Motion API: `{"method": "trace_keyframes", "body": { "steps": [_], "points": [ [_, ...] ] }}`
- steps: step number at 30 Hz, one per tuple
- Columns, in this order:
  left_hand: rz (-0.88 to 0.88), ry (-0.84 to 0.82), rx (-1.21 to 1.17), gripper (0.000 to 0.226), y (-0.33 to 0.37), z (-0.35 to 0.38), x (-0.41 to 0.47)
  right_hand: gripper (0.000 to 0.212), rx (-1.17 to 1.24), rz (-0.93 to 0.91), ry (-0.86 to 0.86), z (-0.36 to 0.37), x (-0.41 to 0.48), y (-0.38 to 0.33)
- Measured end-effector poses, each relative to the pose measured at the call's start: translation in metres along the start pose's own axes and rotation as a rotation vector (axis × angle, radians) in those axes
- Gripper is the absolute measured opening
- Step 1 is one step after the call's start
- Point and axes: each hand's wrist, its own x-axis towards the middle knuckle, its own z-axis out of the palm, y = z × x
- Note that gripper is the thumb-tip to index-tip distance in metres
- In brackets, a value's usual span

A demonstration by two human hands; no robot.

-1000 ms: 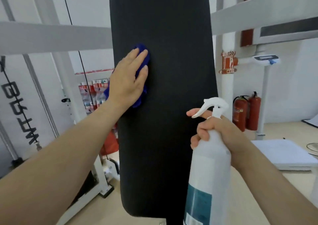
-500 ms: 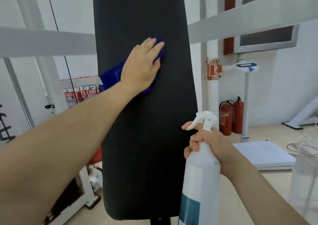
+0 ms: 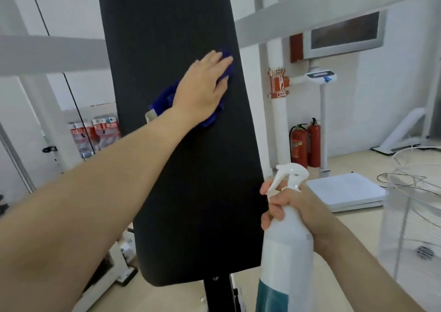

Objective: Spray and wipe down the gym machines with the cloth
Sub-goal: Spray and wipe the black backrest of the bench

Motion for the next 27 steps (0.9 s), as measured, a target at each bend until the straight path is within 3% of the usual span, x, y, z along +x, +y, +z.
{"method": "trace_keyframes", "body": {
  "steps": [2, 4, 7, 12, 16, 18, 20, 22, 27],
  "points": [
    [0.049, -0.007, 0.042, 0.045, 0.017, 0.010, 0.003, 0.032, 0.042, 0.002, 0.041, -0.010, -0.005, 0.001],
    [0.222, -0.066, 0.055, 0.043, 0.036, 0.020, -0.019, 0.033, 0.033, 0.013, 0.059, -0.017, -0.011, 0.002],
    [0.455, -0.189, 0.043, 0.040, 0.061, 0.036, -0.082, 0.034, -0.001, 0.017, 0.077, -0.023, -0.022, 0.005],
    [0.629, -0.375, 0.033, 0.044, 0.068, 0.060, -0.206, 0.029, -0.061, 0.043, 0.030, -0.027, -0.042, 0.020],
    [0.851, -0.452, 0.163, 0.060, 0.053, 0.045, -0.199, 0.025, -0.067, 0.072, 0.024, -0.029, -0.053, 0.022],
    [0.672, -0.280, 0.233, 0.060, 0.037, 0.030, -0.159, 0.021, -0.122, 0.085, 0.018, -0.029, -0.054, 0.020],
    [0.281, -0.080, 0.234, 0.056, 0.015, 0.014, -0.123, 0.018, -0.178, 0.119, 0.023, -0.030, -0.055, 0.017],
    [0.039, 0.004, 0.177, 0.051, 0.006, 0.008, -0.110, 0.020, -0.270, 0.186, -0.009, -0.032, -0.054, 0.016],
    [-0.011, 0.008, 0.126, 0.053, 0.030, 0.027, -0.134, 0.017, -0.423, 0.362, -0.065, -0.035, -0.058, 0.014]
  ]
}}
